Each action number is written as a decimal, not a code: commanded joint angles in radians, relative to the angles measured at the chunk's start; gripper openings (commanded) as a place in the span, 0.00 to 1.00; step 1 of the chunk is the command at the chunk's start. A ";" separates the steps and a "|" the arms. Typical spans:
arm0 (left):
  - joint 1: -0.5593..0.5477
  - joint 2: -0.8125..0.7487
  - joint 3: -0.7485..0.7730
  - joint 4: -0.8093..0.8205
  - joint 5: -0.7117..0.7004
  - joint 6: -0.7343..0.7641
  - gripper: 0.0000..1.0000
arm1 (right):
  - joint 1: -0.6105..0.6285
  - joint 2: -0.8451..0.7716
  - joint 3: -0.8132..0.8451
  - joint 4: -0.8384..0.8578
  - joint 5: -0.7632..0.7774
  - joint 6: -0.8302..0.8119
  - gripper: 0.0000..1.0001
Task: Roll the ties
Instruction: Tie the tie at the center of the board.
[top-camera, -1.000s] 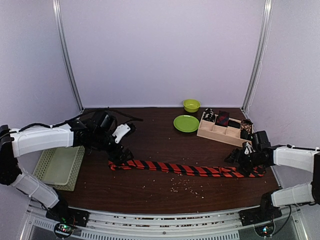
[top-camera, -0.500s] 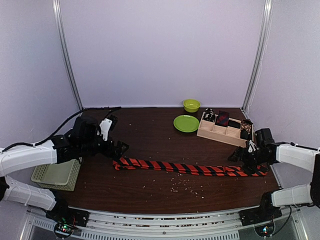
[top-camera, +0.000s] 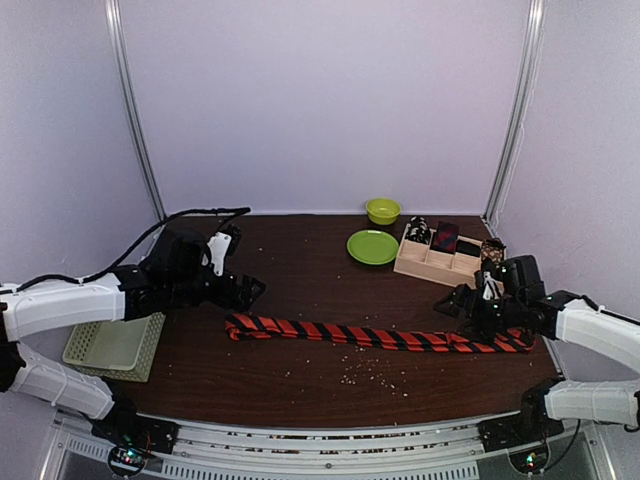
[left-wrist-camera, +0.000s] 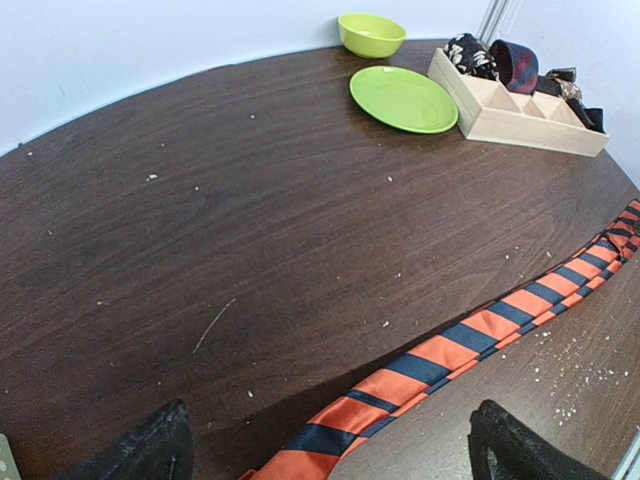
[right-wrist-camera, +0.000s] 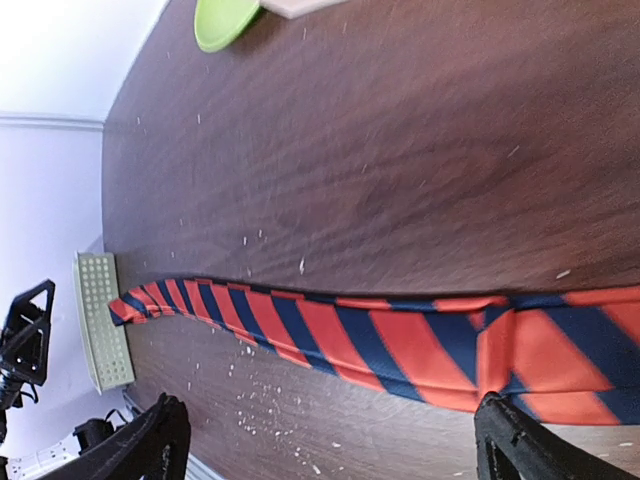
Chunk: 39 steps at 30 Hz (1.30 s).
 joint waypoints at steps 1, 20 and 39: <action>0.005 0.015 0.028 0.056 0.038 -0.011 0.98 | 0.118 0.110 -0.013 0.119 0.104 0.151 0.99; 0.006 0.090 0.063 -0.010 0.031 0.013 0.98 | -0.151 0.254 0.078 -0.248 0.157 -0.282 0.99; 0.005 0.179 0.198 -0.043 0.266 0.157 0.97 | 0.137 0.255 0.421 -0.171 0.181 -0.312 1.00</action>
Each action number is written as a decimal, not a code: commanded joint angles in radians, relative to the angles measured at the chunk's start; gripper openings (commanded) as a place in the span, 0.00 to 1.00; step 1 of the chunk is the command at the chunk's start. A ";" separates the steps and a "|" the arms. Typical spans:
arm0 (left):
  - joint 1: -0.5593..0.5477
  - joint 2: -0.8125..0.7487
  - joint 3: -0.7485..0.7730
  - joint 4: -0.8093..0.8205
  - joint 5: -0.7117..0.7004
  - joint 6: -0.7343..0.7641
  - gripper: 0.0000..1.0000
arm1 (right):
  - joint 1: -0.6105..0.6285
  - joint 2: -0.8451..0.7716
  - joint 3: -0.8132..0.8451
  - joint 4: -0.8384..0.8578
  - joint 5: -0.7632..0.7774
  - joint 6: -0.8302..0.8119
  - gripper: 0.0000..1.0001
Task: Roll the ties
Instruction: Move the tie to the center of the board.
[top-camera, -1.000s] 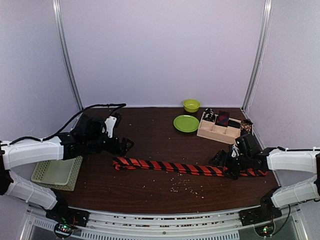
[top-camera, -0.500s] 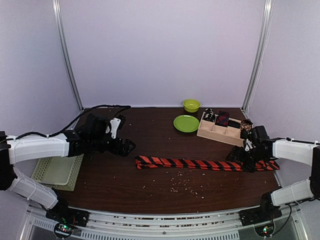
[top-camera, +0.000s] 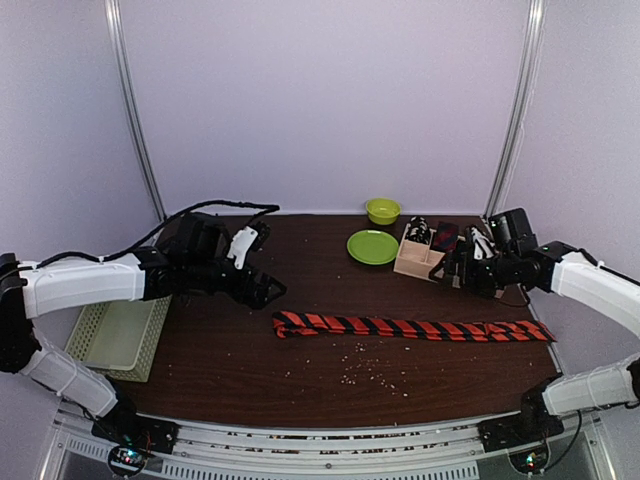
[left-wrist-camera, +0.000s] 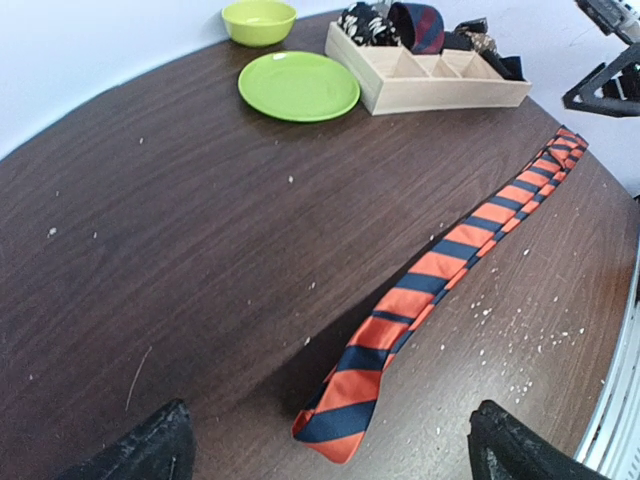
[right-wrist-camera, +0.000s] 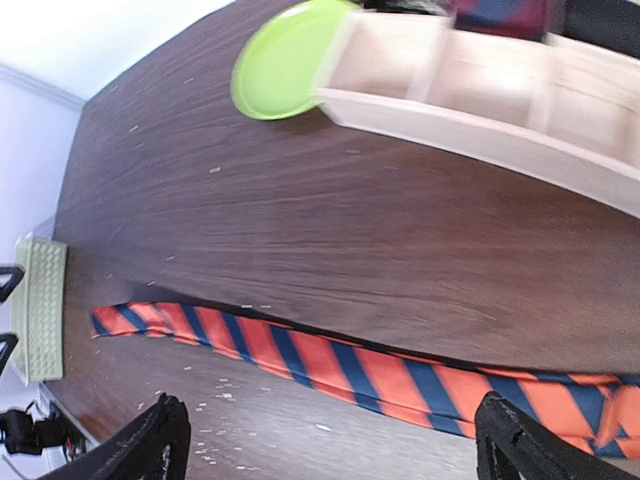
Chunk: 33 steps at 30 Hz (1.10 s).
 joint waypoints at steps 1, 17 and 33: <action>0.005 0.023 0.052 0.007 0.031 0.017 0.97 | 0.158 0.132 0.100 0.047 0.027 0.018 1.00; 0.004 0.004 0.024 0.003 -0.004 -0.024 0.97 | 0.352 0.519 0.065 0.368 0.010 0.285 0.99; 0.004 -0.032 -0.037 0.018 0.066 0.022 0.98 | 0.303 0.383 -0.271 0.333 -0.008 0.177 0.99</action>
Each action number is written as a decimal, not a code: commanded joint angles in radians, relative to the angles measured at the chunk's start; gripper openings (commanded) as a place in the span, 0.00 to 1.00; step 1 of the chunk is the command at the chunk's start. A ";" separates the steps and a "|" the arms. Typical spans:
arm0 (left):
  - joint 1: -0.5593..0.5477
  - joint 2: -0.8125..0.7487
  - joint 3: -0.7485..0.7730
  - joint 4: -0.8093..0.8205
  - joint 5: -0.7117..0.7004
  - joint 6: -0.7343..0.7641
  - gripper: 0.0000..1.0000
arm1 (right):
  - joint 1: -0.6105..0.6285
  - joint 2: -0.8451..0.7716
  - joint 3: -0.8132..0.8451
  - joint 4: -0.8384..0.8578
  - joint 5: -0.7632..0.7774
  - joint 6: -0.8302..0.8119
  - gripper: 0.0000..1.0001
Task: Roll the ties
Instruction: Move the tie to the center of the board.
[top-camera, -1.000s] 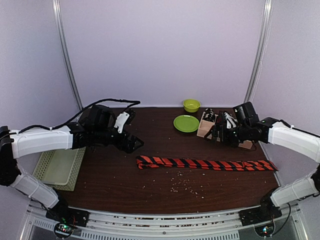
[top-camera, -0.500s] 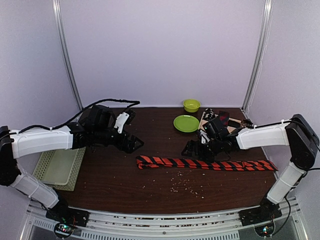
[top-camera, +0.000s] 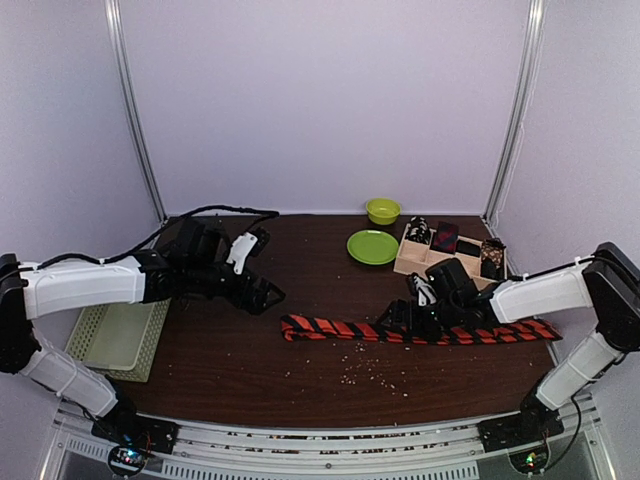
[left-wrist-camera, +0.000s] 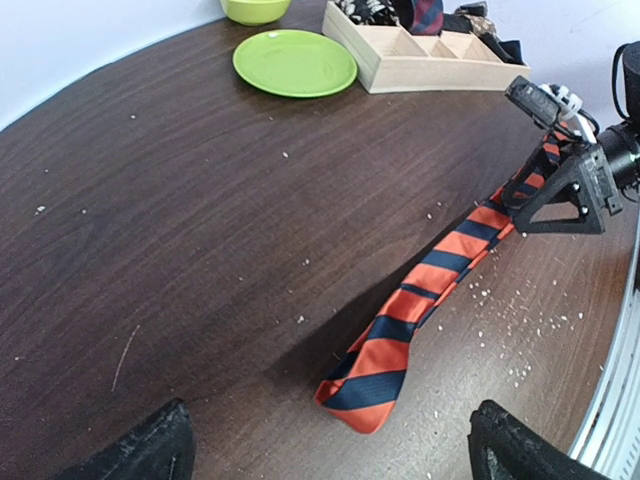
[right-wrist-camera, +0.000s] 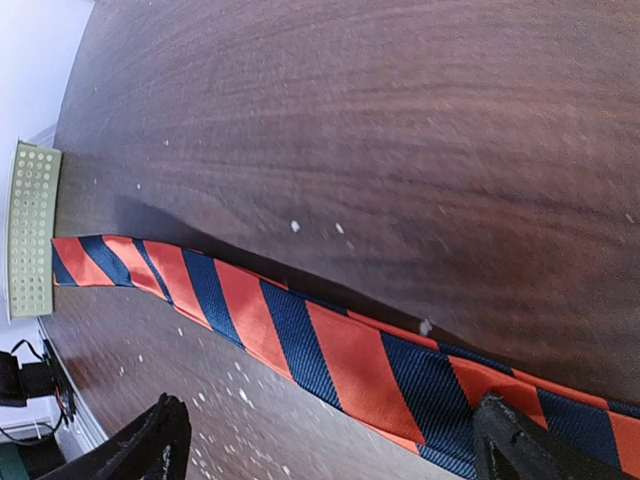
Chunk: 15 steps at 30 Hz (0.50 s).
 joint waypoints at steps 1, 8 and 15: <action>0.004 -0.042 -0.039 0.034 0.068 0.036 0.98 | -0.030 -0.039 -0.129 -0.179 -0.003 -0.045 0.99; -0.047 -0.096 -0.104 0.057 0.122 0.135 0.94 | -0.052 -0.246 -0.099 -0.274 0.008 -0.117 1.00; -0.056 -0.170 -0.123 0.090 0.044 0.129 0.98 | -0.050 -0.437 0.104 -0.342 0.063 -0.211 1.00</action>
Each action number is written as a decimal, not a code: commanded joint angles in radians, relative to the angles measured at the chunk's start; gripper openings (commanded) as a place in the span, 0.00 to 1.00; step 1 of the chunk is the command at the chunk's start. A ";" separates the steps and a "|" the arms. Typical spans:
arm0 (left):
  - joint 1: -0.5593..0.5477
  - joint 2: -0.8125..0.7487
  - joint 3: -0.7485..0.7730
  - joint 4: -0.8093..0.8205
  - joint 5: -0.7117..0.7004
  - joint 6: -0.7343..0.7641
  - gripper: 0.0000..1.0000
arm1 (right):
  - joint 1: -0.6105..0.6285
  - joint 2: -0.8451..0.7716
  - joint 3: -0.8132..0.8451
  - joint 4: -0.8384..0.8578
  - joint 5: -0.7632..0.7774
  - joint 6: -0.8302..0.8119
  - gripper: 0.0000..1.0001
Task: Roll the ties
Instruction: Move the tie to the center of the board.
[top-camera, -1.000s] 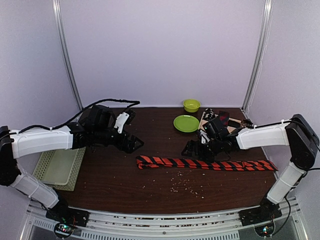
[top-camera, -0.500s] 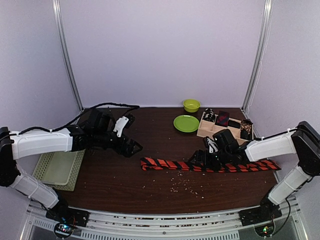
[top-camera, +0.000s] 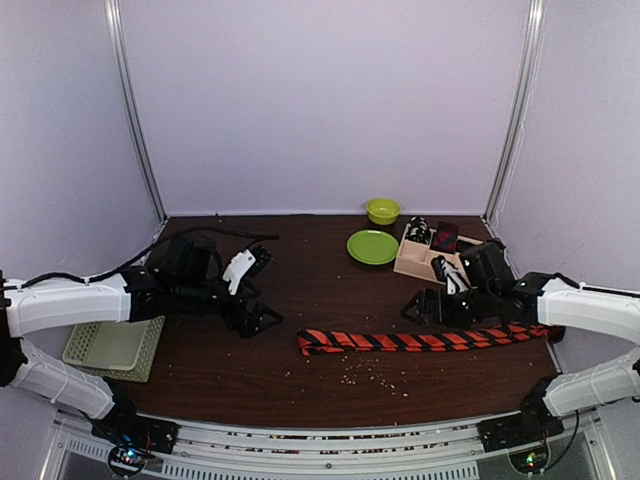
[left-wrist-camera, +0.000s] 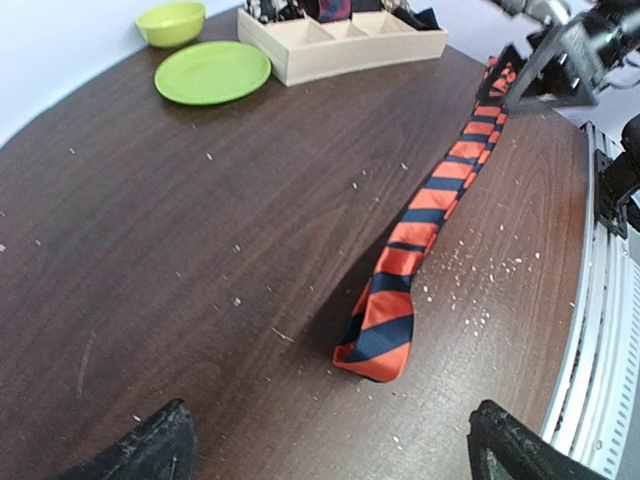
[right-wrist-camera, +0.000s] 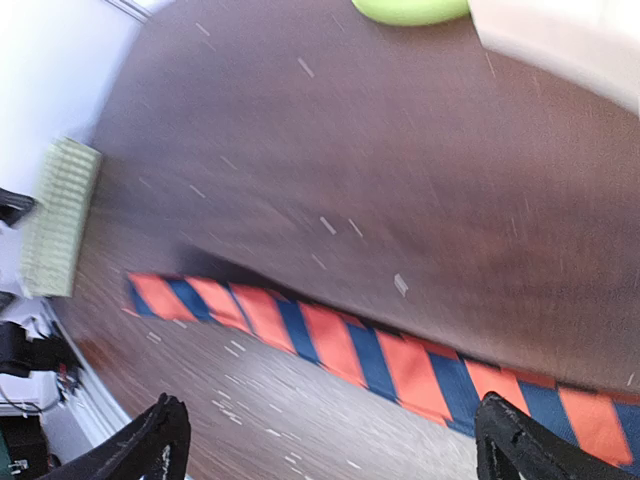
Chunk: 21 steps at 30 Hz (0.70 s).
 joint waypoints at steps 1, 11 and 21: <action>0.001 -0.062 0.003 0.068 -0.067 0.017 0.98 | -0.003 -0.079 0.137 -0.005 0.028 -0.057 0.99; 0.018 -0.202 0.026 0.051 -0.358 -0.177 0.98 | 0.102 0.201 0.169 0.646 -0.396 0.358 0.99; 0.057 -0.218 0.040 0.023 -0.236 -0.243 0.98 | 0.334 0.582 0.369 0.842 -0.421 0.556 0.99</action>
